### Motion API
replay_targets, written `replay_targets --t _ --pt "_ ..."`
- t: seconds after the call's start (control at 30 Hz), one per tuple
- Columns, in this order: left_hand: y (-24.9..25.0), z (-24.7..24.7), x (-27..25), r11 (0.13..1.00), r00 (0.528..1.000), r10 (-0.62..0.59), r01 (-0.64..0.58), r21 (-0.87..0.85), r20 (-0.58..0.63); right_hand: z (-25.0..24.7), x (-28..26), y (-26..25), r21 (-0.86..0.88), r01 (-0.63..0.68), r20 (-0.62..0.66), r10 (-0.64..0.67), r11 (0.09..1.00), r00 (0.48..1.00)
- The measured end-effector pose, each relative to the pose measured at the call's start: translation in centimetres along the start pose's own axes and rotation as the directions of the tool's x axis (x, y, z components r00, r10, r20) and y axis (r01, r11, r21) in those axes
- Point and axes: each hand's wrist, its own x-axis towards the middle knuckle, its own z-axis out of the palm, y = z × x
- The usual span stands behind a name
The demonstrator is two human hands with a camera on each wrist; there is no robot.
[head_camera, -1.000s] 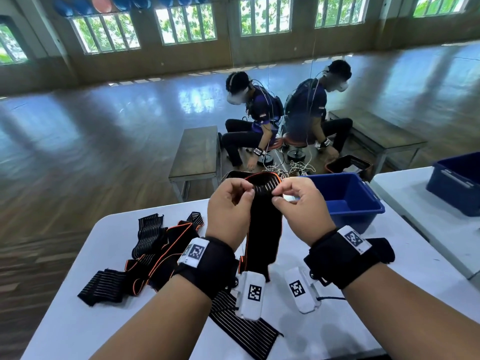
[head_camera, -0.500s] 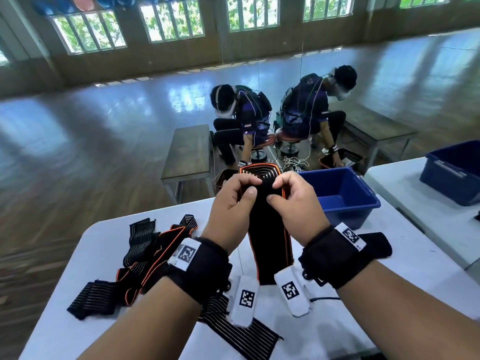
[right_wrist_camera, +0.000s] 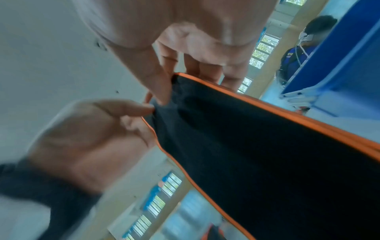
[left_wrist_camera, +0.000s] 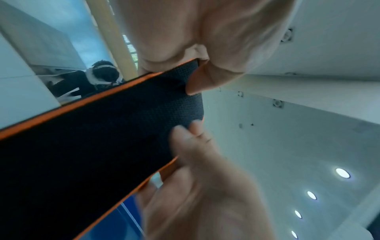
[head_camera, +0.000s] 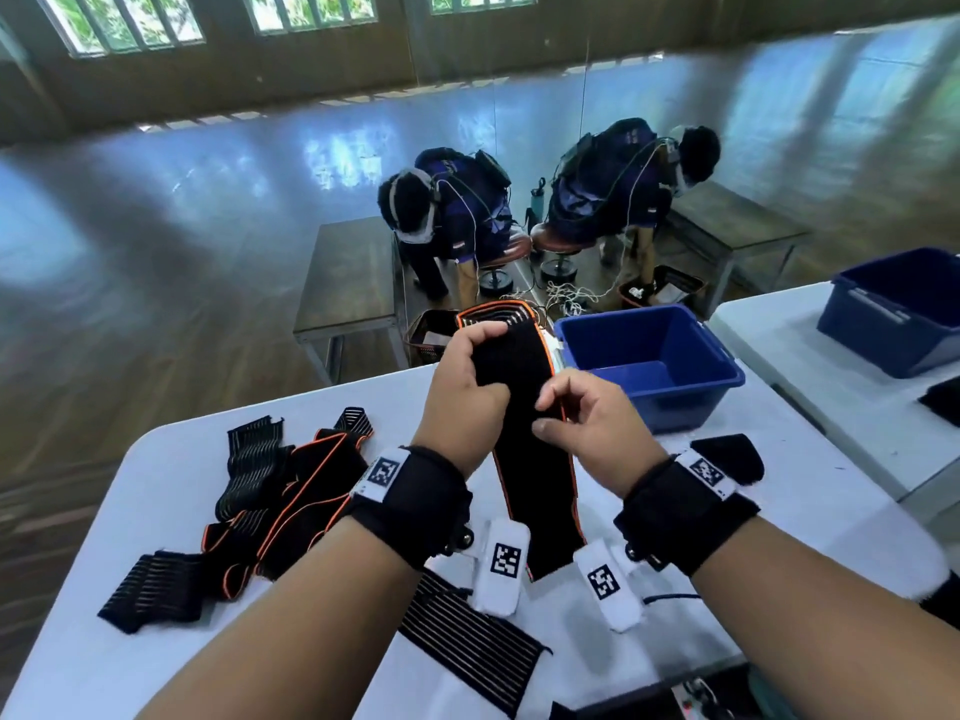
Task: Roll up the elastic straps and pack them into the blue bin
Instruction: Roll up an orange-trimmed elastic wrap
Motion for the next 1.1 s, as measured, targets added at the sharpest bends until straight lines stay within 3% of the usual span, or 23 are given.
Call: replay_targets --t 0.1,0.2,0.33,0.47,0.57,0.7,0.83,0.97,1.03,1.1 --pt "-2.6 -0.4 1.7 0.995 0.993 -0.092 0.089 -0.034 -0.068 0.9 -3.2 4.4 -0.142 -0.162 0.126 0.18 0.977 0.976" --pt "-5.6 -0.7 3.2 0.983 0.979 -0.182 0.183 0.001 -0.098 1.5 -6.5 8.0 -0.3 -0.306 0.194 0.371 0.904 0.908" --pt "-11.2 -1.4 3.9 0.931 0.95 -0.299 0.31 0.191 -0.086 1.9 -8.9 9.7 -0.337 -0.395 0.224 0.48 0.855 0.848" --pt "-16.4 -2.5 4.1 0.809 0.912 -0.408 0.387 0.443 -0.051 2.1 -10.0 11.2 -0.436 -0.462 0.215 0.588 0.773 0.78" --pt "-18.5 -3.1 4.0 0.695 0.89 -0.456 0.349 0.629 0.01 2.2 -10.9 12.1 -0.456 -0.565 0.128 0.679 0.688 0.723" --pt "-20.9 -3.2 4.1 0.589 0.864 -0.495 0.257 0.766 0.092 2.5 -11.9 12.5 -0.46 -0.612 0.057 0.71 0.643 0.702" --pt "-21.8 -3.1 4.7 0.509 0.855 -0.513 0.235 0.828 0.073 3.0 -11.9 12.4 -0.421 -0.645 0.014 0.715 0.638 0.699" --pt "-20.2 -3.4 4.8 0.347 0.884 -0.468 0.201 0.916 -0.017 3.6 -11.7 11.8 -0.373 -0.662 0.018 0.718 0.65 0.695" --pt "-18.8 -3.7 3.7 0.347 0.906 -0.422 0.176 0.921 -0.015 3.7 -11.4 11.7 -0.394 -0.65 0.057 0.723 0.65 0.689" --pt "-17.6 -4.1 1.3 0.412 0.919 -0.389 0.11 0.904 0.066 3.6 -11.2 11.7 -0.425 -0.623 0.086 0.714 0.657 0.695"
